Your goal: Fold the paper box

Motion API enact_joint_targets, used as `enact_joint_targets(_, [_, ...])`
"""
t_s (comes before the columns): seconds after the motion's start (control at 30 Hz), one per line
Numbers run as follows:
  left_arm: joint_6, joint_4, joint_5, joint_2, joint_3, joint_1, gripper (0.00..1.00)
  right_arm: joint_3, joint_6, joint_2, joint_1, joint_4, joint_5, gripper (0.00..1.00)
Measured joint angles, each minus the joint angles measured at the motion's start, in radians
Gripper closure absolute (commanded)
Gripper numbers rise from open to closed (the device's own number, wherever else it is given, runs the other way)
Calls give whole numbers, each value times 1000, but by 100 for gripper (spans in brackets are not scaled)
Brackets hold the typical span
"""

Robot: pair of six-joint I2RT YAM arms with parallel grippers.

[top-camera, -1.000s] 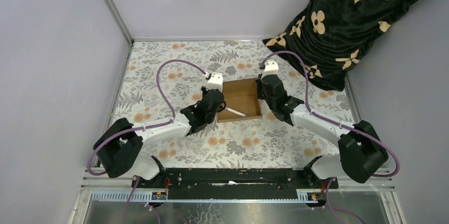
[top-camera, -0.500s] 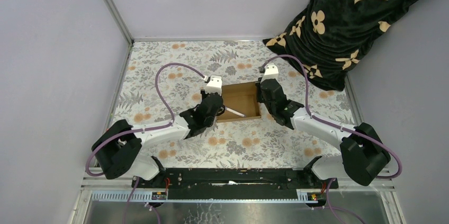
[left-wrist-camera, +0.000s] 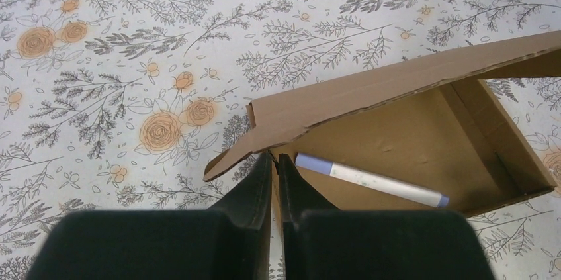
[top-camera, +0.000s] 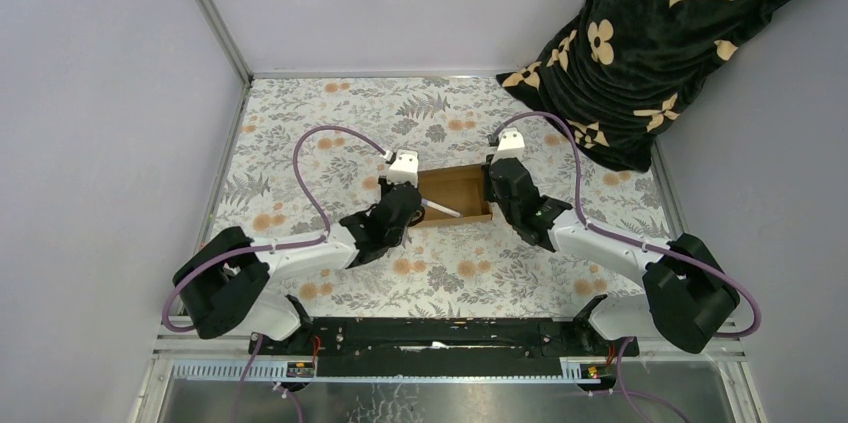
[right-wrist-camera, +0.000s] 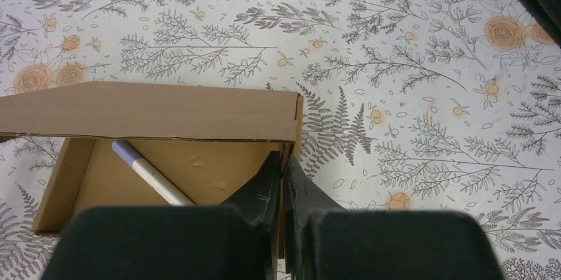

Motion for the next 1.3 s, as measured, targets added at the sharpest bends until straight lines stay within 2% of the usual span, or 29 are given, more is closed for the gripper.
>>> enact_joint_targets(0.83, [-58,17,-3,-12,-98,-56,90,-127,55,-13,71,-3,-1,100])
enact_joint_targets(1.3, [-93,3,10,13,-100,-67,88,-156,66,-13,75,6,-2,100])
